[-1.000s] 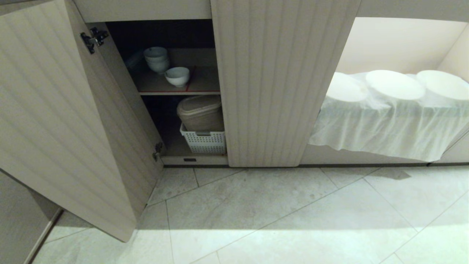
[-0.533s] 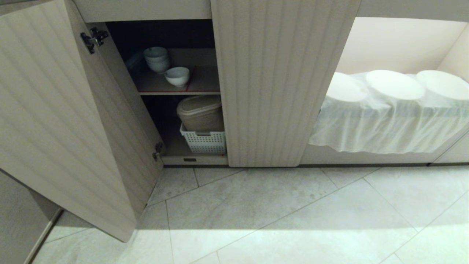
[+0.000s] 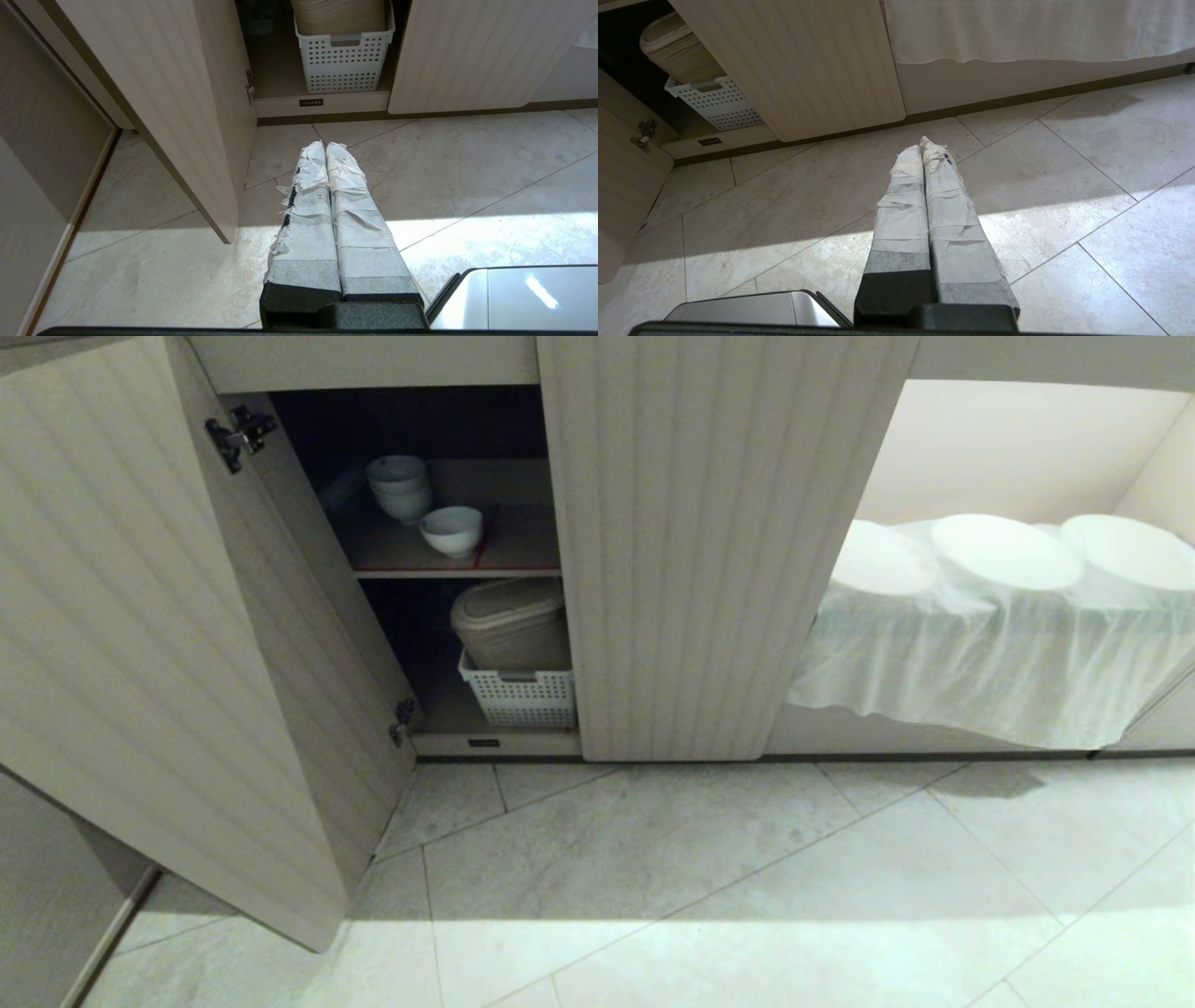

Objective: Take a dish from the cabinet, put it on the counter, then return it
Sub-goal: Take the bowl from the cabinet

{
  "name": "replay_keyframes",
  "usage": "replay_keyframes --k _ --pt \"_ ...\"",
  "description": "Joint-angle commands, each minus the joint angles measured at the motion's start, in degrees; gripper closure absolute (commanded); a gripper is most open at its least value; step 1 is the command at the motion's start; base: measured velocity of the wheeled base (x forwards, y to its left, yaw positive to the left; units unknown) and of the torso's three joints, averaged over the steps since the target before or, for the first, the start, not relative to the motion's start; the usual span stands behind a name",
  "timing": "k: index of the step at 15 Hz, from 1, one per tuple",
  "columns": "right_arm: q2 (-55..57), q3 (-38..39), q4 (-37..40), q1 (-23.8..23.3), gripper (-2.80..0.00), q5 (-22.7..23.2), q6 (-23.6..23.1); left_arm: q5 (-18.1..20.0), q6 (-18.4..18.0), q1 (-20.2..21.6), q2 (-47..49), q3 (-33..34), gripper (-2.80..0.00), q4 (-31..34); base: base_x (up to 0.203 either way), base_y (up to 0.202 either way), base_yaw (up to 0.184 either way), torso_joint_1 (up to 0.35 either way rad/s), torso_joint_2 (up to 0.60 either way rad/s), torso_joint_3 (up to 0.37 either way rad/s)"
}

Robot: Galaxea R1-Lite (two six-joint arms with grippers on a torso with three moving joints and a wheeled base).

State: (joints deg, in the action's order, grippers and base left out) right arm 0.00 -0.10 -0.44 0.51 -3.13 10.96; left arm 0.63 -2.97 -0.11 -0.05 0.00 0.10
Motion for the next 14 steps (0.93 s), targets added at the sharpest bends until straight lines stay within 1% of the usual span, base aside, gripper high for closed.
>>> replay_keyframes --k 1,14 --pt "0.0 0.0 0.0 0.0 0.0 0.0 0.0 0.0 0.0 0.0 0.0 0.0 0.0 0.0 0.0 0.0 0.0 0.0 0.0 0.0" --pt "0.0 0.0 0.0 0.0 0.0 0.0 0.1 0.1 0.0 0.0 0.0 0.0 0.0 0.0 0.0 0.0 0.0 0.0 0.0 0.0"
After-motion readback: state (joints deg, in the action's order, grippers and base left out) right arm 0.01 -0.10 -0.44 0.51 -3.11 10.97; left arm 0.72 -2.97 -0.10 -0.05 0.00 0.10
